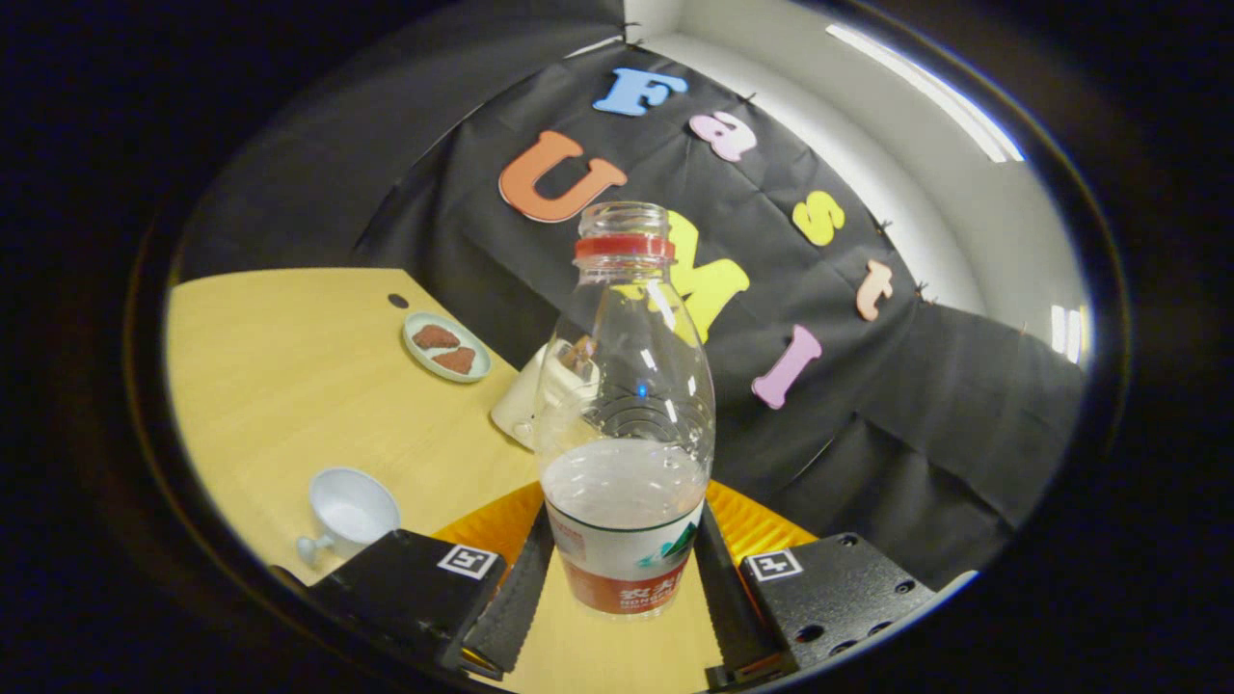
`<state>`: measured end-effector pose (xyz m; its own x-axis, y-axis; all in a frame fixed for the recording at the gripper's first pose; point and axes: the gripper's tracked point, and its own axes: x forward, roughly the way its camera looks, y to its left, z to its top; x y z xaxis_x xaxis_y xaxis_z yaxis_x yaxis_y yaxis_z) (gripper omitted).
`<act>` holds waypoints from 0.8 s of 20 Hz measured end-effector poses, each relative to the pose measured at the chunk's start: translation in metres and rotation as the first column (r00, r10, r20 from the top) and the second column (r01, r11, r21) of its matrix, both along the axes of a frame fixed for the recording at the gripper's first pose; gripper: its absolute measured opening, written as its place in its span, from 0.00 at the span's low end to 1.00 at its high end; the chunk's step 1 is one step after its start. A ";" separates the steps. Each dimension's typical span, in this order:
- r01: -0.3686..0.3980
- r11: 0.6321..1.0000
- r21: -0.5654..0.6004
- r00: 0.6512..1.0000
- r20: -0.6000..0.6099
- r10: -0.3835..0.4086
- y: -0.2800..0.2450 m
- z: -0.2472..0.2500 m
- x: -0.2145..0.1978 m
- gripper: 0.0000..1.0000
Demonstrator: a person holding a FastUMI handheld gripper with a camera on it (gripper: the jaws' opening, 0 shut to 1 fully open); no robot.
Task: Take the bottle from table, then pour the juice into the cup, finally place the bottle on the coaster
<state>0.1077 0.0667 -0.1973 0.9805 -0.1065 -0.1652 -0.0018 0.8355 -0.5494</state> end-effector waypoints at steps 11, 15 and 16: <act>-0.065 0.942 0.329 0.991 0.136 0.021 0.000 0.038 0.027 0.79; -0.085 0.904 0.419 0.991 0.130 0.033 0.002 0.021 0.033 0.79; -0.086 0.897 0.434 0.991 0.127 0.034 0.001 0.016 0.037 0.79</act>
